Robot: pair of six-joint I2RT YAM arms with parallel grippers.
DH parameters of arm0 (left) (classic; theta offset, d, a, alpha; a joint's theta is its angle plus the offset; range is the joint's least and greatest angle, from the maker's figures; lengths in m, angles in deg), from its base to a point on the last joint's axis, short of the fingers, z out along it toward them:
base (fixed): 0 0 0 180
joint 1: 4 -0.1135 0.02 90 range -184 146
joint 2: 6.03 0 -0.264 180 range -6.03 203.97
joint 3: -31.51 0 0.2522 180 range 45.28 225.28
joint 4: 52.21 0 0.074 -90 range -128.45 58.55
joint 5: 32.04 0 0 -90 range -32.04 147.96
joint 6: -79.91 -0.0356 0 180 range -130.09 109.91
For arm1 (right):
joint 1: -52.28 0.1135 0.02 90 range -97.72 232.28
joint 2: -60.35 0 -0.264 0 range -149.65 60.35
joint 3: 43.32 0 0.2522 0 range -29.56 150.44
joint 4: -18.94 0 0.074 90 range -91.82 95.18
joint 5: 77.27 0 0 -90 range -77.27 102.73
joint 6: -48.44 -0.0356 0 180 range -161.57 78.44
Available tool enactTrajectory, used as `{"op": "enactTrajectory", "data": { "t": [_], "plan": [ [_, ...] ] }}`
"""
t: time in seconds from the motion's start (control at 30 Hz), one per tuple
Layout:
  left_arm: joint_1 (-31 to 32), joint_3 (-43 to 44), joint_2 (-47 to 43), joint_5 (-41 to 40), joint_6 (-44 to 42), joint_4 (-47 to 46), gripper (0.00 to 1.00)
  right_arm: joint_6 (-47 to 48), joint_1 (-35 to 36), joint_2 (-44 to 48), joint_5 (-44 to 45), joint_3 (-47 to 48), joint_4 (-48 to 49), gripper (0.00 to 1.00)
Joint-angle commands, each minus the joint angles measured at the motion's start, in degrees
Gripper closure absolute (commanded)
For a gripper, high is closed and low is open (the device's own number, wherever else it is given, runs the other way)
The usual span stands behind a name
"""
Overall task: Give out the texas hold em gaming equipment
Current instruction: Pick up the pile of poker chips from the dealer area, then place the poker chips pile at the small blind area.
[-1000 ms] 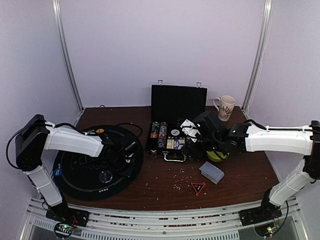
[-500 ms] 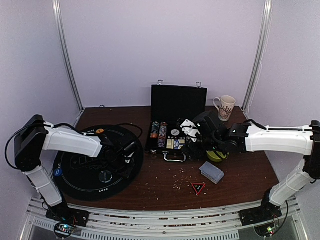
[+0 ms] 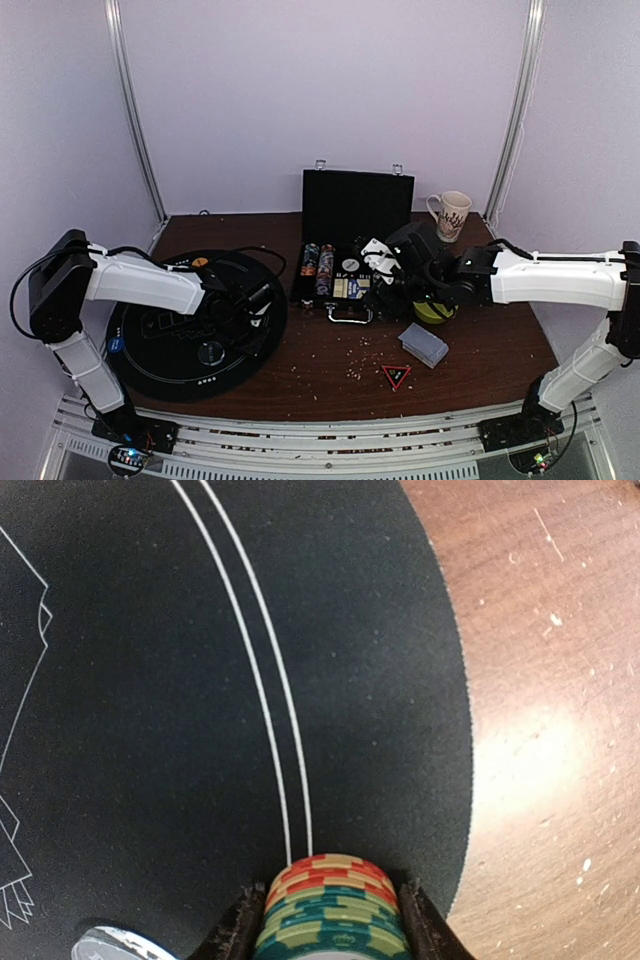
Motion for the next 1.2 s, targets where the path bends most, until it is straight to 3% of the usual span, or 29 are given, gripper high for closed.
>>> {"op": "enactTrajectory", "data": {
  "t": [0.0,0.73,0.87,1.17],
  "plan": [
    [1.16,0.38,-0.03,4.76,-1.17,9.29,1.0,0.39,-0.23,1.95,0.75,0.59,-0.05,0.0],
    [-5.56,1.14,-7.24,3.62,-1.86,8.93,1.0,1.41,-0.93,2.31,0.48,0.15,0.52,0.0],
    [-11.45,-3.02,-12.0,3.74,0.14,9.12,1.0,2.39,-0.93,2.74,0.35,-0.1,1.23,0.0],
    [-34.49,-9.66,-23.0,2.38,1.73,14.49,1.0,4.61,-1.03,5.49,-1.89,-1.95,4.89,0.0]
  ]
}}
